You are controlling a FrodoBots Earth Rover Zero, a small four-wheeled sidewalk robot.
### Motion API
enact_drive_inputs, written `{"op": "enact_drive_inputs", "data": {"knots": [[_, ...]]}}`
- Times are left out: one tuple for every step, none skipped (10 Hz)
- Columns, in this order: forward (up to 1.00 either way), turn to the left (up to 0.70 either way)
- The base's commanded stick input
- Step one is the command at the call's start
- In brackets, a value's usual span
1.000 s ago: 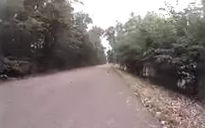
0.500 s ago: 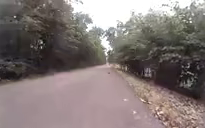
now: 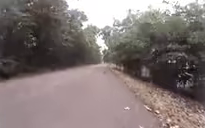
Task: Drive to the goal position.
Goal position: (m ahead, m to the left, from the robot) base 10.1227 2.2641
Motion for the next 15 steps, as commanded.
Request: {"op": "enact_drive_inputs", "data": {"knots": [[0.70,0.00],[0.70,0.00],[0.70,0.00],[0.70,0.00],[0.70,0.00],[0.70,0.00],[0.70,0.21],[0.70,0.35],[0.70,0.35],[0.70,0.17],[0.70,0.00],[0.70,0.00],[0.70,0.00],[0.70,0.00],[0.70,0.00]]}}
